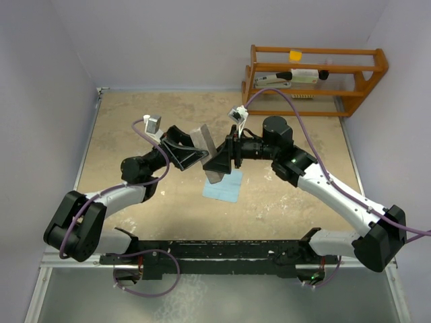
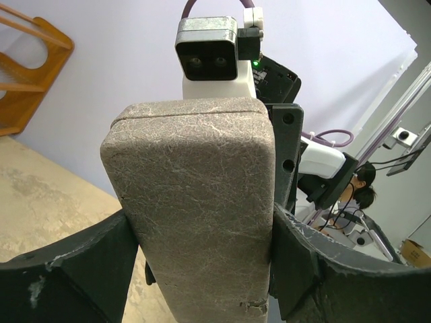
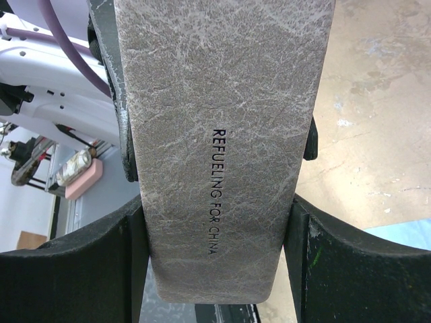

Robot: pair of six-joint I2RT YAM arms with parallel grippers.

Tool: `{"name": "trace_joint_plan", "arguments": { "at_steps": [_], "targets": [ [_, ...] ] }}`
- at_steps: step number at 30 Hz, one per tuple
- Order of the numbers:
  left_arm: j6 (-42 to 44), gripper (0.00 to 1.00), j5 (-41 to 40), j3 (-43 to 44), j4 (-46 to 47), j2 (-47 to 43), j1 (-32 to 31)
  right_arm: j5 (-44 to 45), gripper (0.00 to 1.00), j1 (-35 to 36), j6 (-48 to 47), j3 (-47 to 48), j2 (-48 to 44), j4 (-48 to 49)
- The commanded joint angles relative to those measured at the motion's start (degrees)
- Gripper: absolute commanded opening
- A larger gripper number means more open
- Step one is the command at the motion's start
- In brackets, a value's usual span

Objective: Organize the sunglasses
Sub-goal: Open the sunglasses case.

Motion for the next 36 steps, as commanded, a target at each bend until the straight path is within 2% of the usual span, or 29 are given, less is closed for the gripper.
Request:
{"name": "trace_joint_plan", "arguments": {
  "at_steps": [1, 2, 3, 4, 5, 10, 11, 36],
  "targets": [
    [-0.6, 0.45, 1.2, 2.0, 11.2, 0.3, -0.6, -2.8, 0.0, 0.5, 0.3, 3.2, -0.2, 3.8],
    [-0.6, 0.49, 1.0, 2.0, 11.2, 0.3, -0.6, -3.0, 0.0, 0.5, 0.3, 3.3, -0.1, 3.7],
    [-0.6, 0.45, 1.1, 2.1, 11.2, 0.3, -0.6, -3.0, 0.0, 0.5, 0.2, 3.4, -0.1, 3.6],
    [-0.6, 0.33, 1.3, 2.2, 11.2, 0.3, -0.7, -3.0, 0.0, 0.5, 0.2, 3.4, -0.1, 3.6],
    [-0.6, 0.25, 1.4, 2.4, 11.2, 0.3, -0.7, -2.9, 0.0, 0.4, 0.2, 3.4, -0.2, 3.5],
    [-0.6, 0.03, 1.6, 2.1, 11.2, 0.1, -0.7, -2.8, 0.0, 0.5, 0.1, 3.1, -0.9, 3.5],
    [-0.5, 0.01, 1.5, 2.0, 11.2, 0.2, -0.7, -2.9, 0.0, 0.5, 0.1, 3.0, -1.1, 3.5],
    [0.7, 0.01, 3.4, 0.5, 11.2, -2.3, -1.3, -8.9, 0.0, -2.1, 12.4, -0.1, -5.4, 16.9]
  ]
}}
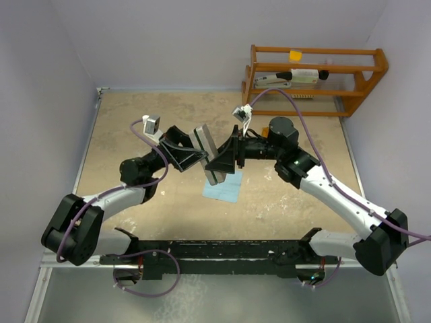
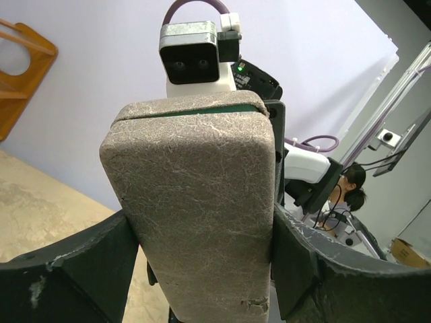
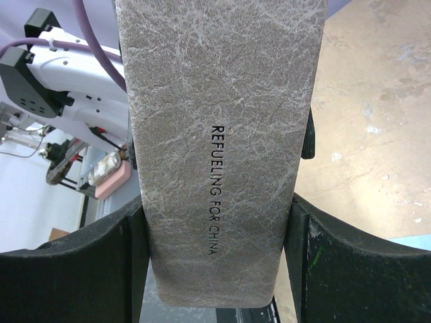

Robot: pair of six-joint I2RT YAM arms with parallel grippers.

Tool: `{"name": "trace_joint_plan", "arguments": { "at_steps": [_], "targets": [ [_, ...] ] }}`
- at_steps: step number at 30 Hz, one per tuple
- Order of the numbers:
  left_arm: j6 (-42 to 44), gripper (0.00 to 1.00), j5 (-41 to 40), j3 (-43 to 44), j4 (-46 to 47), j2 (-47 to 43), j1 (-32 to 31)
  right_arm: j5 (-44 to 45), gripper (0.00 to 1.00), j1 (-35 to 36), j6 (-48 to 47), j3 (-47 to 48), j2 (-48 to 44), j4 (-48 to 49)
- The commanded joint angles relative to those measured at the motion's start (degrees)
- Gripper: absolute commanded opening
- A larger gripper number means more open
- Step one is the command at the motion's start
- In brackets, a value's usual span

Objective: Organize the sunglasses
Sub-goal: Open the sunglasses case.

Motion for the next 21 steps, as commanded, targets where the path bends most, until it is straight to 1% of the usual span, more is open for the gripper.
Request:
{"name": "trace_joint_plan", "arguments": {
  "at_steps": [1, 11, 21],
  "targets": [
    [1.7, 0.01, 3.8, 0.4, 11.2, -0.6, -0.3, -5.0, 0.0, -0.8, 7.1, 1.3, -3.9, 12.9],
    [2.1, 0.02, 4.1, 0.1, 11.2, -1.2, -0.7, -8.0, 0.0, -3.3, 19.0, -1.3, -3.6, 26.5],
    [3.1, 0.03, 4.5, 0.0, 11.2, -1.3, -1.8, -8.5, 0.0, -5.4, 24.1, -0.6, -3.7, 32.4]
  ]
}}
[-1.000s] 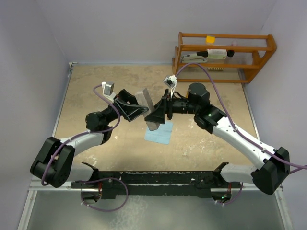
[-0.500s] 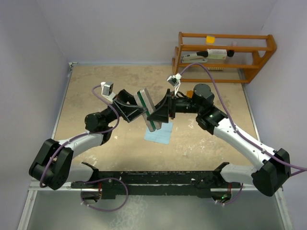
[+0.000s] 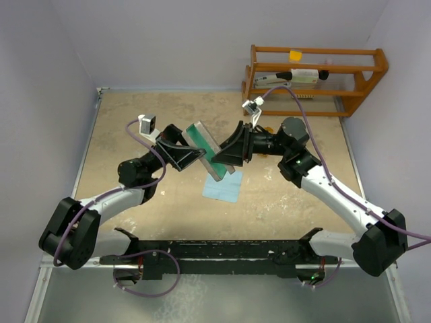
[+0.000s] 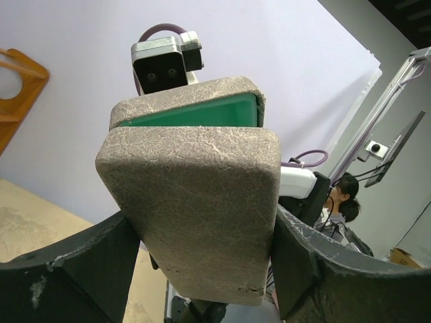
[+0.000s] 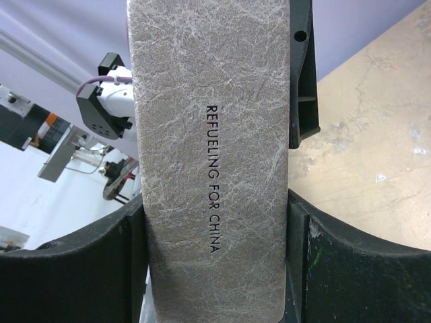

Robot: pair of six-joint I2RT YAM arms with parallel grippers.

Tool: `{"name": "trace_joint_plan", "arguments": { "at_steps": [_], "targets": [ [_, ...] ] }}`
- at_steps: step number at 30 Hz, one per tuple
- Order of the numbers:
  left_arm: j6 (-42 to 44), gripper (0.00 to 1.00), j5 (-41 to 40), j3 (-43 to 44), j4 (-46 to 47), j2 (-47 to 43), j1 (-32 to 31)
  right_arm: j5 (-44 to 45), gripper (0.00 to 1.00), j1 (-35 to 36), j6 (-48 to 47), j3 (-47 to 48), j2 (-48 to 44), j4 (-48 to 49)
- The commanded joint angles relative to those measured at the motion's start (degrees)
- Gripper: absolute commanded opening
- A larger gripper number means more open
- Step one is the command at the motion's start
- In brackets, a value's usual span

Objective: Organize the sunglasses
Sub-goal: Open the sunglasses case.

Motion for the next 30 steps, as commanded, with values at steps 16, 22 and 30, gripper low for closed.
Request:
{"name": "trace_joint_plan", "arguments": {
  "at_steps": [16, 22, 30],
  "targets": [
    [4.7, 0.04, 6.5, -2.4, 10.9, 1.0, -2.5, -3.0, 0.0, -4.0, 10.6, 6.8, -2.6, 17.1],
    [5.7, 0.04, 6.0, -3.6, 10.9, 1.9, -3.6, -3.3, 0.0, -4.8, 11.4, 8.4, -1.9, 17.4],
    [6.1, 0.05, 6.0, -4.3, 10.8, 2.2, -4.0, -3.6, 0.0, -5.2, 11.5, 9.1, -1.2, 17.0]
  ]
}}
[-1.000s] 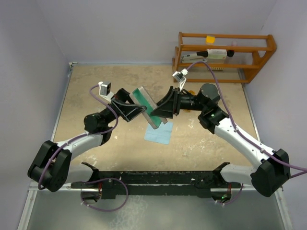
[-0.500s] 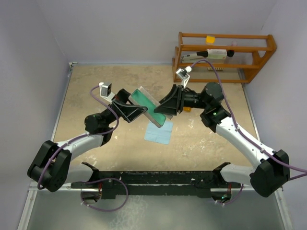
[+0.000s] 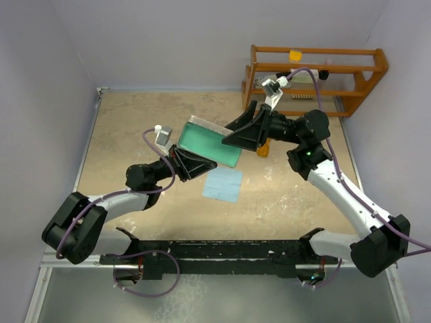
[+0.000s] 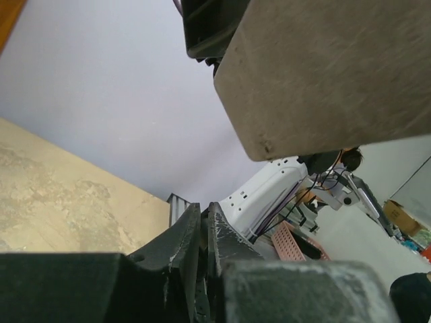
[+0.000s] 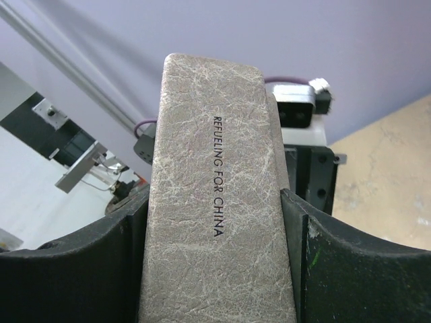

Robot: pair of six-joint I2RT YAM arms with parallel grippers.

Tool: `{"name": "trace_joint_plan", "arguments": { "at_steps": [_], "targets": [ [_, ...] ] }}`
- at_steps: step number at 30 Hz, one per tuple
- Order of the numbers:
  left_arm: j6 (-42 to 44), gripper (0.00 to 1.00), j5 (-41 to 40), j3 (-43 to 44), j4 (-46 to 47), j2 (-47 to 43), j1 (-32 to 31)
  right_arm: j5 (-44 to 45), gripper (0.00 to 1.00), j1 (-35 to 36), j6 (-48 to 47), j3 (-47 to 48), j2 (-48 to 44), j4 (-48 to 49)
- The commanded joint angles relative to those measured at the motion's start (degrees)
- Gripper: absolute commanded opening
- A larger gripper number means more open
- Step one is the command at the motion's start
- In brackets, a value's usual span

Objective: Organize the sunglasses
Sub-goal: Open the sunglasses case, then place the sunglasses case at the center of the board.

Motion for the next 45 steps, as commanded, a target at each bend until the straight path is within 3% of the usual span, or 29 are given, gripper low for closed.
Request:
{"name": "trace_joint_plan", "arguments": {
  "at_steps": [1, 7, 13, 15, 22, 28, 31, 37, 45],
  "targets": [
    [1.2, 0.05, 1.7, 0.0, 10.8, -0.3, -0.2, -0.1, 0.0, 0.1, 1.0, 2.8, -1.4, 6.4],
    [6.1, 0.12, 0.2, 0.2, 2.3, -2.9, -0.1, 0.4, 0.0, 0.0, -3.0, 2.6, -2.4, 1.3],
    [20.6, 0.13, -8.1, 1.3, -22.6, -7.2, 0.2, 2.0, 0.0, -0.6, -7.3, 1.0, -3.6, -4.0],
    [25.1, 0.13, -14.1, 1.7, -31.6, -8.5, 0.6, 3.2, 0.0, -1.0, -9.2, 0.0, -3.8, -6.1],
    [28.0, 0.13, -33.9, 1.1, -46.3, -10.8, 4.6, 7.9, 0.0, -2.1, -17.4, -1.3, -3.0, -14.7],
    [28.6, 0.13, -55.0, 0.0, -56.8, -16.1, 5.5, 11.0, 0.0, -2.1, -24.0, -1.7, 1.6, -20.7],
    [28.5, 0.13, -61.7, -0.7, -59.5, -19.7, 5.5, 12.5, 0.0, -2.1, -26.9, -1.6, 4.9, -21.8],
    [27.1, 0.13, -66.7, -0.2, -64.1, -24.6, 5.6, 11.6, 0.0, -2.1, -30.0, 1.9, 13.7, -21.7],
    [26.5, 0.13, -63.5, 0.1, -65.3, -27.8, 5.6, 7.7, 0.0, -2.1, -33.0, 6.6, 24.8, -21.3]
  ]
}}
